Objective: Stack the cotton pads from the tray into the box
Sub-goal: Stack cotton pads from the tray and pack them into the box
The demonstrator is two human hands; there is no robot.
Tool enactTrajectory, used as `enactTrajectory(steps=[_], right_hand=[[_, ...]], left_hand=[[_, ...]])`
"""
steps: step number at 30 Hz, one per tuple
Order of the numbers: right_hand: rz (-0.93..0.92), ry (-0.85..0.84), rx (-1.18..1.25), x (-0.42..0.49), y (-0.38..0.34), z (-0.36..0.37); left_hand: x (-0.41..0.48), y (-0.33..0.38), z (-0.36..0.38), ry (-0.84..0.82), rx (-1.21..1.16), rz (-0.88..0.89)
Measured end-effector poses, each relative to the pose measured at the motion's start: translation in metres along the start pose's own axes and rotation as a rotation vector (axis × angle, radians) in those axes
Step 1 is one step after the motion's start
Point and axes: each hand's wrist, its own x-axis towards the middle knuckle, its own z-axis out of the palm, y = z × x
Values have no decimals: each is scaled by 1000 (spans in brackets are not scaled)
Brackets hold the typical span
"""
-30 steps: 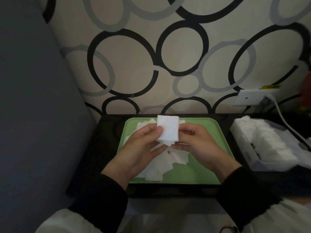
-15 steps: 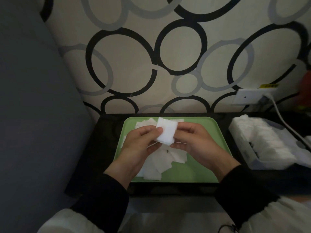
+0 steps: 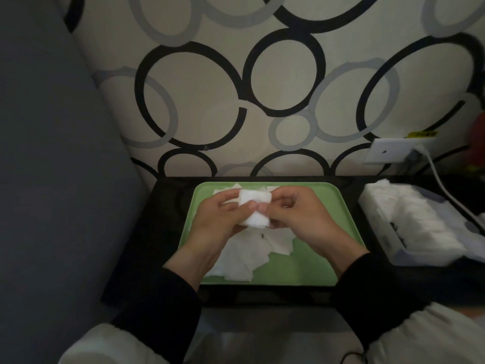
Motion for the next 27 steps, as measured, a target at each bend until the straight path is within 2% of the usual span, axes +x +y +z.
enactTrajectory(steps=[2, 4, 7, 10, 14, 17, 21, 27], right_hand=[[35, 57, -31, 3, -4, -2], [40, 189, -149, 11, -3, -8], [-35, 342, -396, 31, 2, -16], [-15, 278, -571, 51, 10, -13], [172, 222, -793, 65, 19, 2], [155, 222, -844, 71, 25, 10], [77, 225, -741, 69, 25, 10], [97, 315, -207, 39, -1, -4]], left_hand=[[4, 0, -7, 49, 45, -1], [12, -1, -17, 195, 47, -10], [19, 1, -31, 329, -84, -51], [18, 2, -33, 327, -87, -85], [15, 3, -32, 312, 18, -65], [15, 4, -34, 297, 47, -34], [11, 5, -33, 271, 86, -8], [7, 7, -32, 241, 105, 8]])
